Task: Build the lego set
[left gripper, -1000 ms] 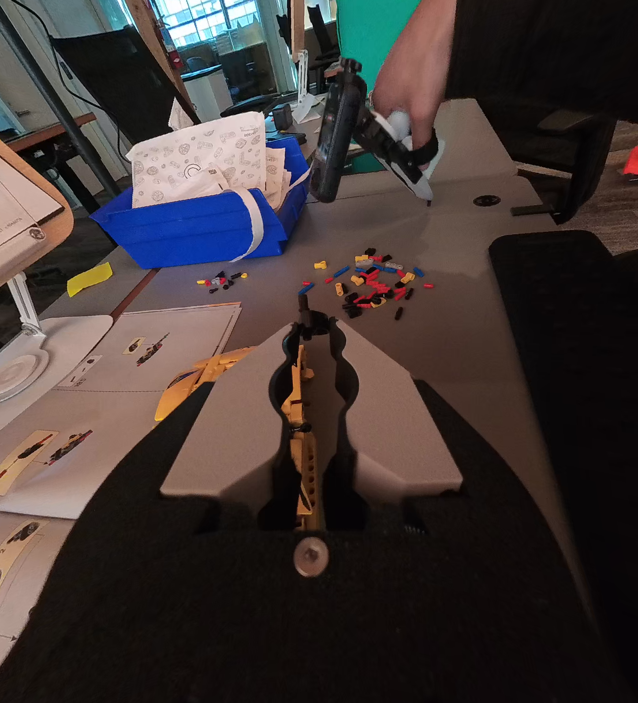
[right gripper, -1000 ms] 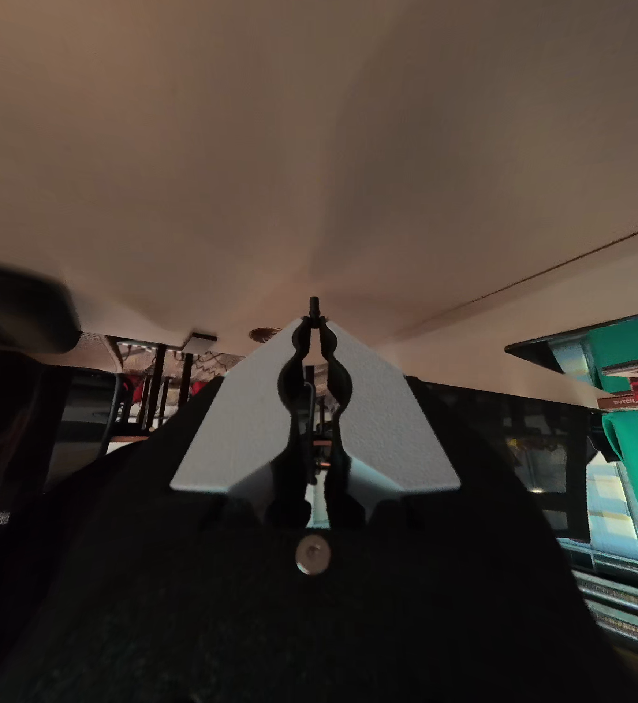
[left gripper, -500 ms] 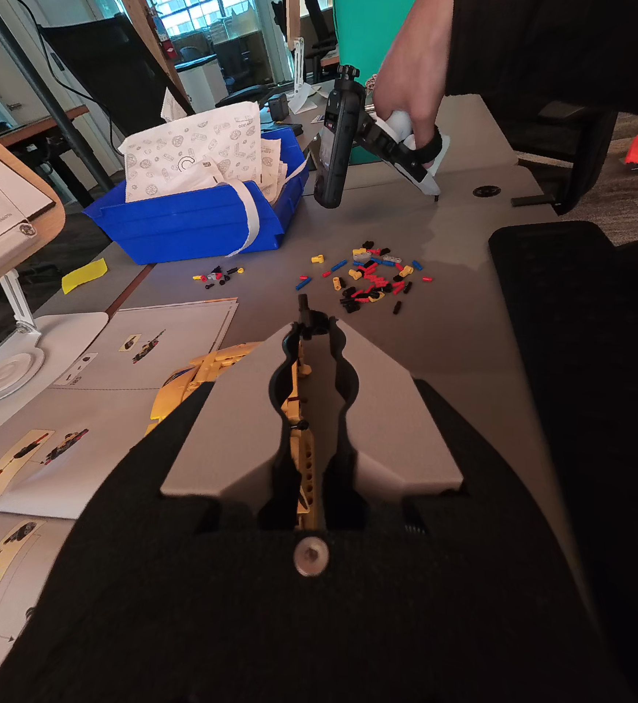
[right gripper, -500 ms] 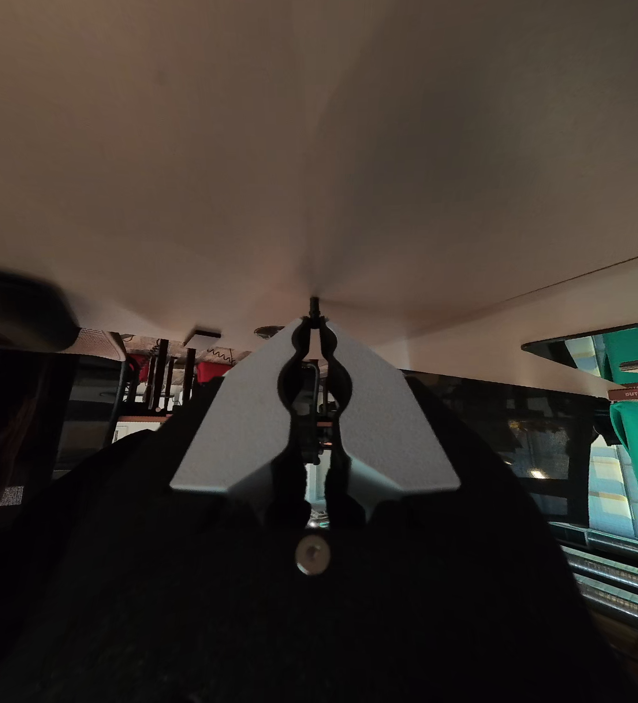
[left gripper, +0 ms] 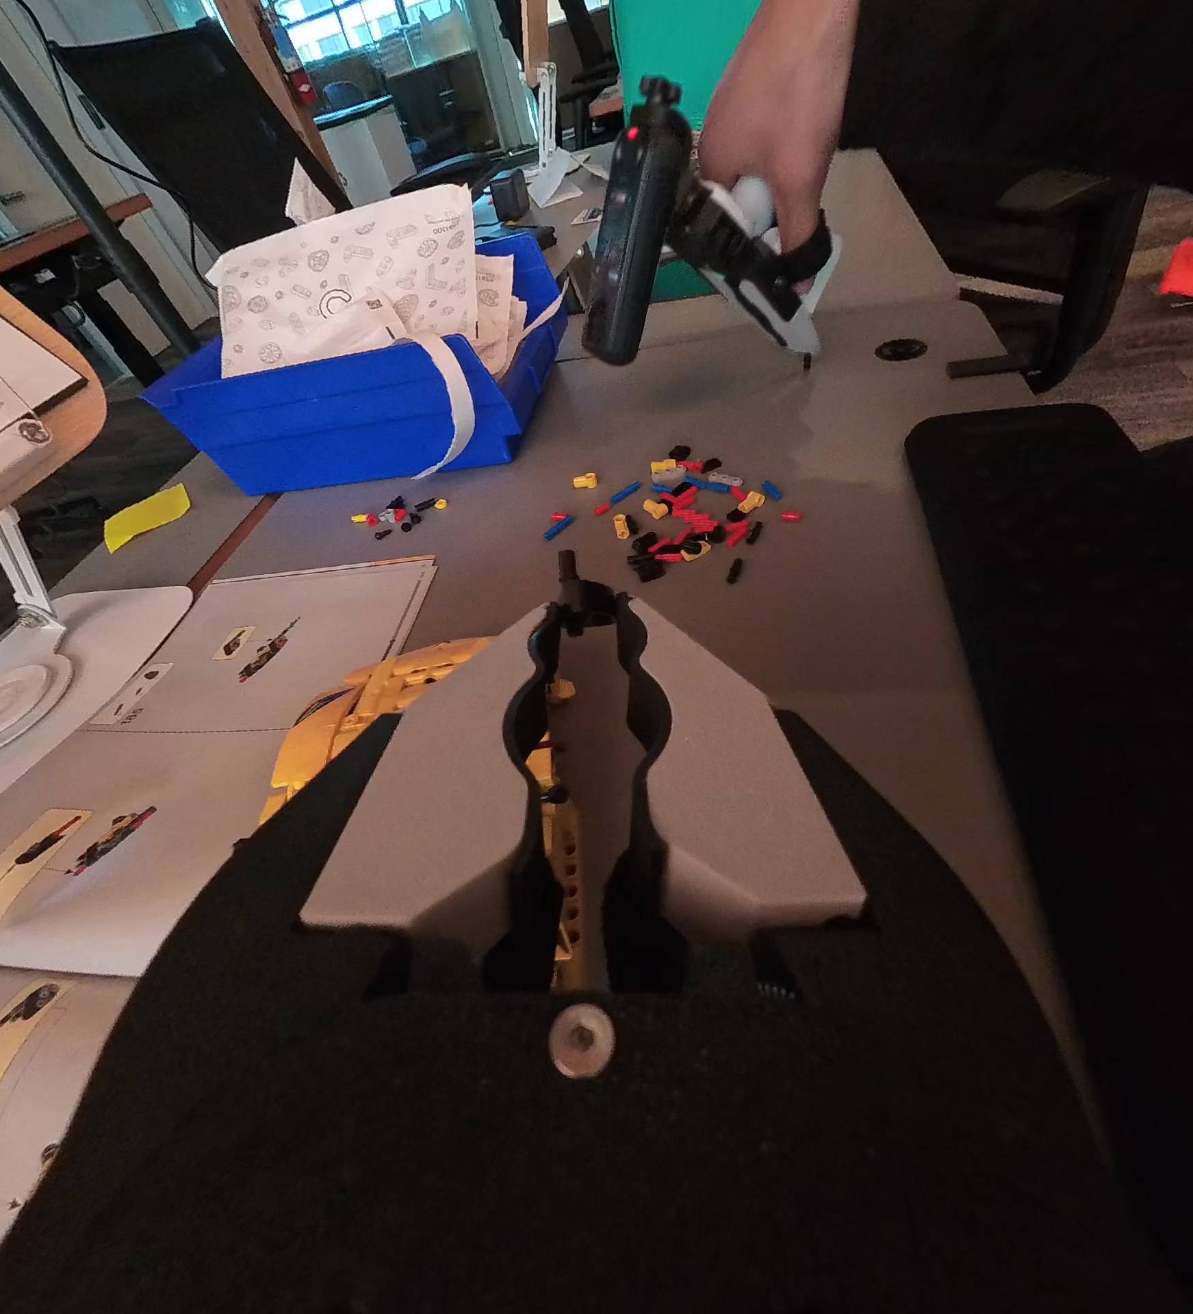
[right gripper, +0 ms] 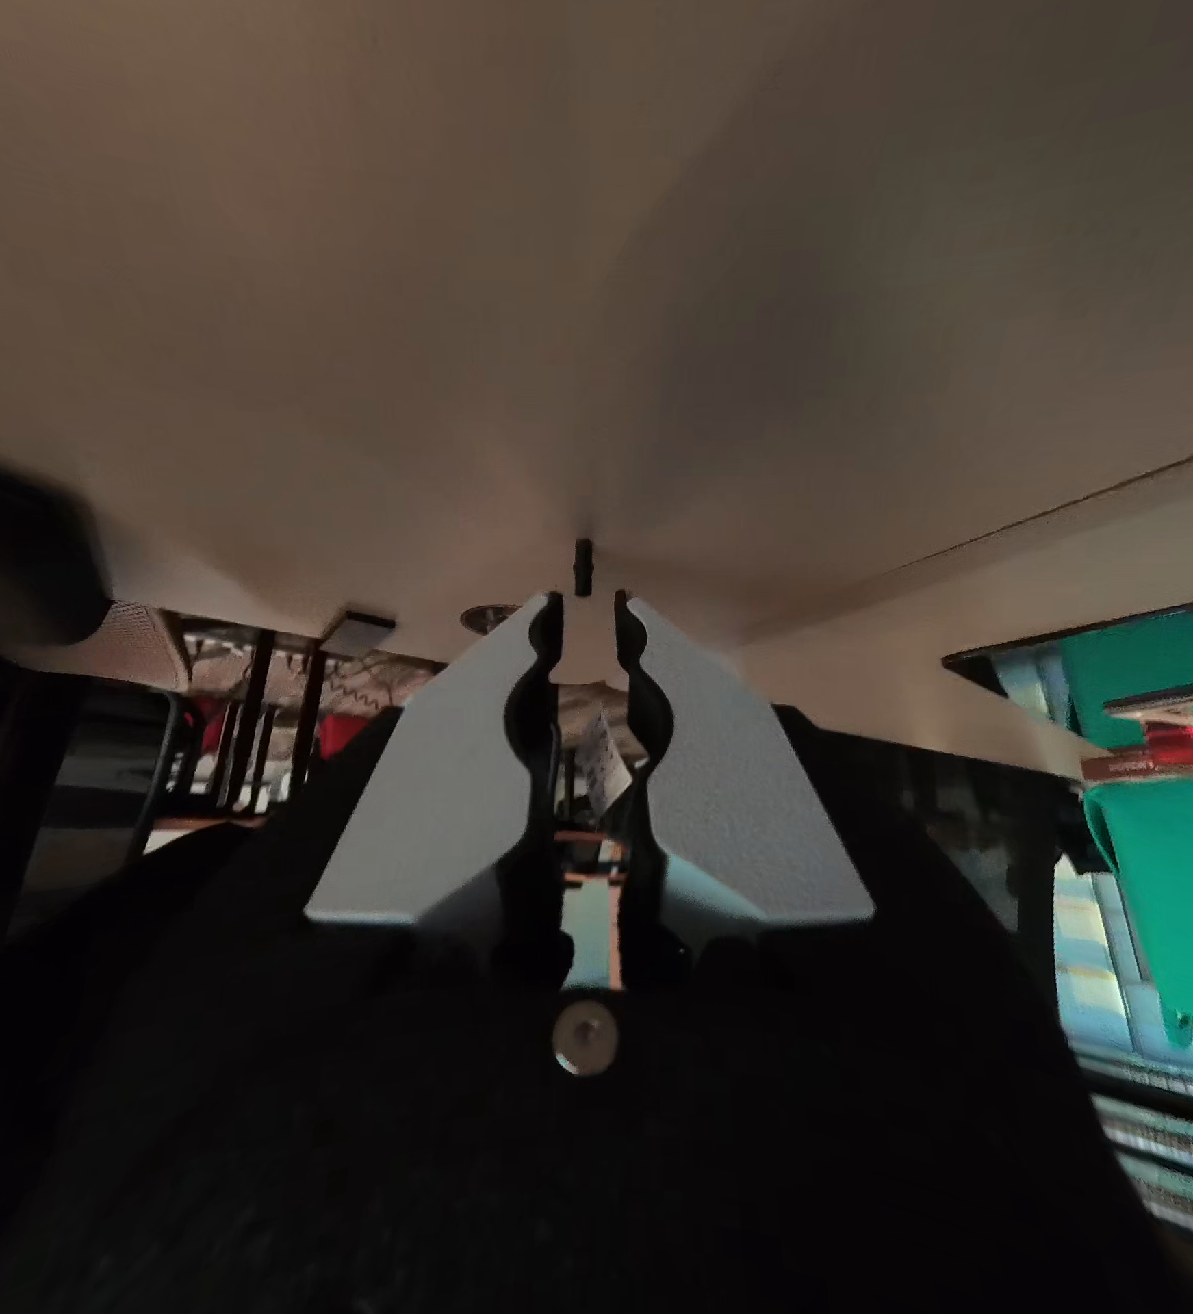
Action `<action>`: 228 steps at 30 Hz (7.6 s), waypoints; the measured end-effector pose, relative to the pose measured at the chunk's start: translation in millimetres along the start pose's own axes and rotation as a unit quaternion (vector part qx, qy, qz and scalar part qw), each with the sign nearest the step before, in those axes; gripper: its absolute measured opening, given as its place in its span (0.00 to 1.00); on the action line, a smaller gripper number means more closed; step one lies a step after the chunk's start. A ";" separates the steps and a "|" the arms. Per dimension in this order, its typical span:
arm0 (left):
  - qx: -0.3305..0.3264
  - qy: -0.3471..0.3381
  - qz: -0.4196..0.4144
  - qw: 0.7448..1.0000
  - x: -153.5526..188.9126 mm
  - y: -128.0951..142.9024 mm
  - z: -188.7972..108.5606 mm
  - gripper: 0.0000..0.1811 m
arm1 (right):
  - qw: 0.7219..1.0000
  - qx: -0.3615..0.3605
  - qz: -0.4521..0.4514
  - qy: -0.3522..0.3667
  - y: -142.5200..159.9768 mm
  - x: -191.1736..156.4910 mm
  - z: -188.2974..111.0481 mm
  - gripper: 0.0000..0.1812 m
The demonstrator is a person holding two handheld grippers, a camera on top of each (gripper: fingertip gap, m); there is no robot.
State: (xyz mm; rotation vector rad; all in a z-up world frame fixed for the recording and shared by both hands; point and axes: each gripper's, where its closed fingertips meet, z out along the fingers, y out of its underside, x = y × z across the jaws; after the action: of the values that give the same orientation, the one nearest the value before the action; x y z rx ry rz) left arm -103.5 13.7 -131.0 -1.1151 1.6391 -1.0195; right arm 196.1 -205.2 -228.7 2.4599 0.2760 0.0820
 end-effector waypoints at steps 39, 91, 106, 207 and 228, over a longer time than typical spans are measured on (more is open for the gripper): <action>-0.019 -0.001 0.020 1.000 7.0 6.0 7.7 0.08 | 0.884 0.467 -0.020 0.024 -12.7 2.2 2.1 0.08; 0.095 0.102 0.028 0.990 62.5 -42.8 4.3 0.08 | 0.558 0.732 -0.381 -0.090 -96.3 -269.1 -239.9 0.02; 0.076 0.092 0.028 0.992 58.8 -36.0 7.1 0.08 | 0.597 0.707 -0.379 -0.013 -101.5 -258.3 -233.0 0.02; 0.035 0.067 0.033 0.997 58.4 -28.6 17.0 0.08 | 0.665 0.658 -0.349 -0.058 -105.3 -254.8 -227.9 0.02; 0.011 0.044 0.074 0.996 61.4 -26.9 19.2 0.07 | 0.661 0.647 -0.375 -0.061 -105.6 -254.8 -221.7 0.02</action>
State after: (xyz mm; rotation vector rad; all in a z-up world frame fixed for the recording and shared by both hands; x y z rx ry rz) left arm -91.9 -54.6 -124.2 -0.9316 1.7486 -0.9989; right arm -99.6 -45.7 -117.5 3.3434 1.7783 -0.9569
